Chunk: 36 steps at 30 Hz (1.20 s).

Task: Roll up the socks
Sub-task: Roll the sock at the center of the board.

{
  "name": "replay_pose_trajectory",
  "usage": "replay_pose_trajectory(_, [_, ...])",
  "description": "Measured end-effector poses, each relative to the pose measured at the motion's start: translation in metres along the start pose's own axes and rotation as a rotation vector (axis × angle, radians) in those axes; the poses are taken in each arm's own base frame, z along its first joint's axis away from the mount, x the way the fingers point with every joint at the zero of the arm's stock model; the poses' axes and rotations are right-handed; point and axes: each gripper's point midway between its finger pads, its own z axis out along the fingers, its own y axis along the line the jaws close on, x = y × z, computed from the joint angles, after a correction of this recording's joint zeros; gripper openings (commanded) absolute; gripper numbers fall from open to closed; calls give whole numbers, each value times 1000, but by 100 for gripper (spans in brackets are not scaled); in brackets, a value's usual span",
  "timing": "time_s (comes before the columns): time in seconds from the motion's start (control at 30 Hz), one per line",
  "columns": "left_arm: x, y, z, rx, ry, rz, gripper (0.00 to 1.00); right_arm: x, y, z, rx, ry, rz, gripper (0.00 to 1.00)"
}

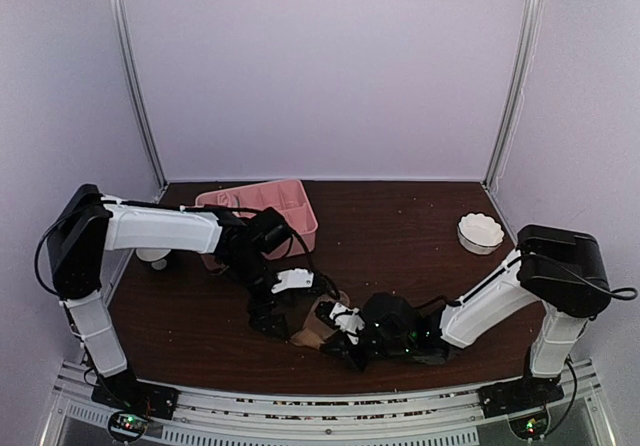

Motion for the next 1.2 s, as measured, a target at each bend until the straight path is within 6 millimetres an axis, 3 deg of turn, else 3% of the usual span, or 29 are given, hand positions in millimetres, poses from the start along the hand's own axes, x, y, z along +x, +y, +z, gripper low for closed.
replay_pose_trajectory(0.1, [-10,15,-19,-130,-36,-10,98,1,1,-1,-35,0,41,0])
replay_pose_trajectory(0.2, [-13,35,-23,-185,-43,-42,98,-1,1,-1,-57,7,75,0])
replay_pose_trajectory(0.27, [-3,52,-23,-257,-46,-64,98,-3,0,-1,-77,15,101,0])
replay_pose_trajectory(0.33, [13,56,-29,-326,-55,-81,98,-3,0,-1,-94,26,119,0])
replay_pose_trajectory(0.4, [24,58,-42,-421,-76,-105,80,-3,0,-1,-107,38,134,0])
replay_pose_trajectory(0.47, [22,59,-52,-446,-103,-108,70,-4,0,-1,-117,51,145,0])
replay_pose_trajectory(0.6, [-7,60,-58,-378,-189,-24,68,-5,-1,0,-137,79,169,0])
replay_pose_trajectory(0.83, [-17,2,-29,-163,-227,182,62,-2,-6,6,-209,130,275,0])
replay_pose_trajectory(0.97, [-22,-18,-8,-105,-206,265,57,-2,-5,11,-266,159,339,0])
replay_pose_trajectory(1.2, [-9,-19,29,-81,-114,273,42,-2,-6,13,-320,181,426,0])
